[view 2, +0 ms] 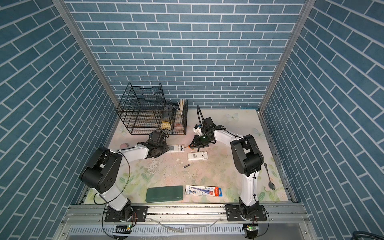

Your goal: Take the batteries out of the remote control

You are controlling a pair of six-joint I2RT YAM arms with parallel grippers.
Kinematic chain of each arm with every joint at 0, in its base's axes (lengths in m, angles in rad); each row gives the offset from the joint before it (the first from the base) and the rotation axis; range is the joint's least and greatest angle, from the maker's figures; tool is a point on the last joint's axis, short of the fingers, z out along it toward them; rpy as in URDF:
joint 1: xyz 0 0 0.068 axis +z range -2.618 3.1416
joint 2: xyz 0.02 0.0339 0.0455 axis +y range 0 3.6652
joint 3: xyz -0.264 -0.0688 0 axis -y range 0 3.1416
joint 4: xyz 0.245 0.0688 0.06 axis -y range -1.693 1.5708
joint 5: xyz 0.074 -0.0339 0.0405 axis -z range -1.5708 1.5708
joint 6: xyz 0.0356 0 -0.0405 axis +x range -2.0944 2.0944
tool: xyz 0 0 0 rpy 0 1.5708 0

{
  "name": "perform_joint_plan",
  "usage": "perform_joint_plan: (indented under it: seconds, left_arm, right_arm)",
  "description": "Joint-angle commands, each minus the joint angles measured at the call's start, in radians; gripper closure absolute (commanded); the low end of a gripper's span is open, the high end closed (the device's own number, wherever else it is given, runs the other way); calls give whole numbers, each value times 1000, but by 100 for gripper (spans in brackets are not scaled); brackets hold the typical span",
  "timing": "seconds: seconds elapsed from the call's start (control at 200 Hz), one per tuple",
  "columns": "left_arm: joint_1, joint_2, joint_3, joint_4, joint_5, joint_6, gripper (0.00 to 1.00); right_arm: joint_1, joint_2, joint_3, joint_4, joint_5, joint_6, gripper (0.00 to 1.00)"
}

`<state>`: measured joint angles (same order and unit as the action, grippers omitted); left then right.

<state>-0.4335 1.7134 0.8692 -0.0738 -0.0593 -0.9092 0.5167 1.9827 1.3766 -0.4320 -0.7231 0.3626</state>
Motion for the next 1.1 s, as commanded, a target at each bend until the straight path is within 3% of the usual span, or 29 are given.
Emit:
perform_joint_plan:
  seconds: [0.0, 0.57, 0.85, 1.09]
  left_arm:
    - [-24, 80, -27, -86, 82, -25, 44]
    - [-64, 73, -25, -124, 85, -62, 44]
    - [-63, 91, -53, -106, 90, -76, 45]
    - [-63, 95, -59, -114, 91, -65, 45]
  right_arm:
    - [25, 29, -30, 46, -44, -16, 100]
    - [39, 11, -40, 18, -21, -21, 100]
    - [39, -30, -123, 210, -94, 126, 100]
    - [40, -73, -202, 253, -51, 177, 100]
